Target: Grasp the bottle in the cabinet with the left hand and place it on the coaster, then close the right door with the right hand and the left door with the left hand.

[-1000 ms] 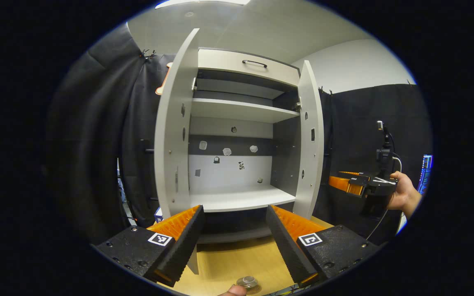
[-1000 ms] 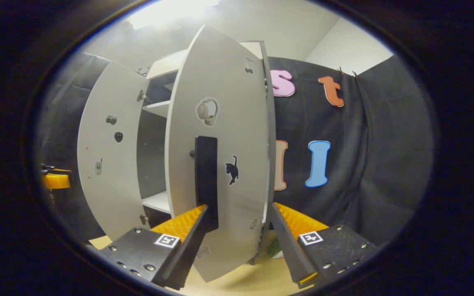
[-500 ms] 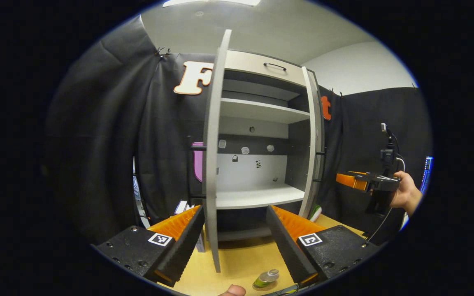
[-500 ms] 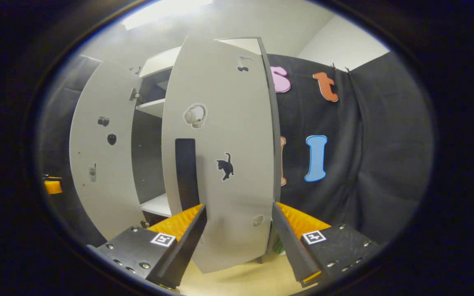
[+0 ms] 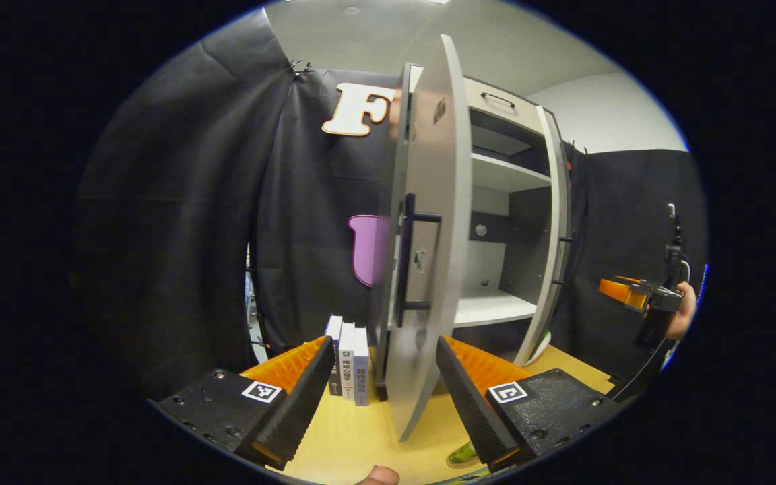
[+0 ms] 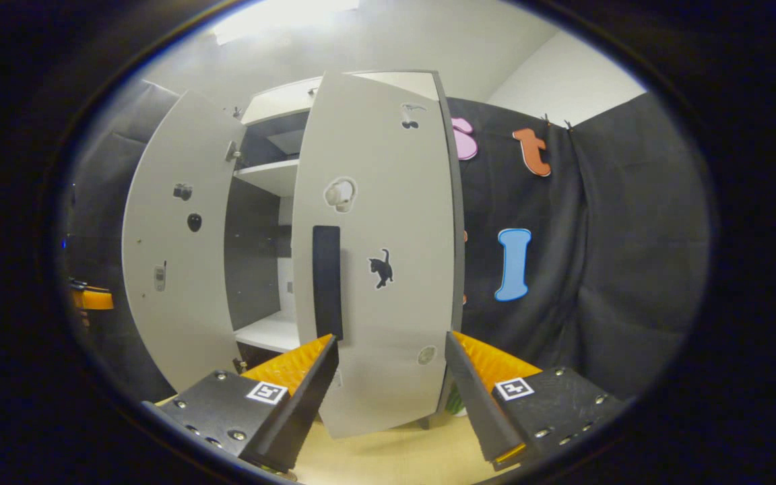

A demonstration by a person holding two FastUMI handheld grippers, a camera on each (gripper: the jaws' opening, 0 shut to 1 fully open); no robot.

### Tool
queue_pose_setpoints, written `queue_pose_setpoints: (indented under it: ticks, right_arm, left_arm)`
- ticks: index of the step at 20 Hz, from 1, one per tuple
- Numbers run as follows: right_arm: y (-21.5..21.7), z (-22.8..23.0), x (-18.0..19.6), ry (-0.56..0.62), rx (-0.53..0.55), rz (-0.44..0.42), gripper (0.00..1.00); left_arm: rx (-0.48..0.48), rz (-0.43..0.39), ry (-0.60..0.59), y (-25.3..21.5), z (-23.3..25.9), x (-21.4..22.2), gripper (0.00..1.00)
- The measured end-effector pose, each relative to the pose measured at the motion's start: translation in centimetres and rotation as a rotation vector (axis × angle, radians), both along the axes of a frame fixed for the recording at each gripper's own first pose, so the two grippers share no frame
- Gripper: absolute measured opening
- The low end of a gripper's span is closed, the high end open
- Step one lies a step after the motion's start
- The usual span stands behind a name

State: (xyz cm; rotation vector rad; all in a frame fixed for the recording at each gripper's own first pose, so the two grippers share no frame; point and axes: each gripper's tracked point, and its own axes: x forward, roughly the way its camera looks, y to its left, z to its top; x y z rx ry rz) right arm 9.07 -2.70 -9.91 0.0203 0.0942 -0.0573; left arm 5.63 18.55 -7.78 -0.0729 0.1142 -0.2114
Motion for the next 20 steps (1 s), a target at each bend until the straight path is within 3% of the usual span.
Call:
queue_pose_setpoints:
  ticks: [9,10,11,15,20]
  right_arm:
    - [1.5,2.0,-5.0,-0.037,0.001,0.024,0.94]
    - [1.3,2.1,-5.9,-0.031,-0.004,0.022,0.96]
    - [1.1,2.0,-6.8,-0.018,-0.007,0.017,0.99]
    - [0.3,2.7,-11.9,0.001,-0.012,0.002,0.94]
    - [0.3,4.0,-18.6,-0.023,-0.023,-0.017,0.96]
  left_arm:
    - [0.004,0.128,0.023,7.1,-1.6,3.5,0.96]
    - [0.007,0.145,0.022,7.8,-1.5,3.8,0.92]
    - [0.001,0.152,0.014,8.1,-1.0,4.1,0.96]
    - [-0.043,0.122,-0.005,7.0,0.9,6.1,0.96]
    - [-0.083,0.095,0.022,4.2,2.2,8.2,0.93]
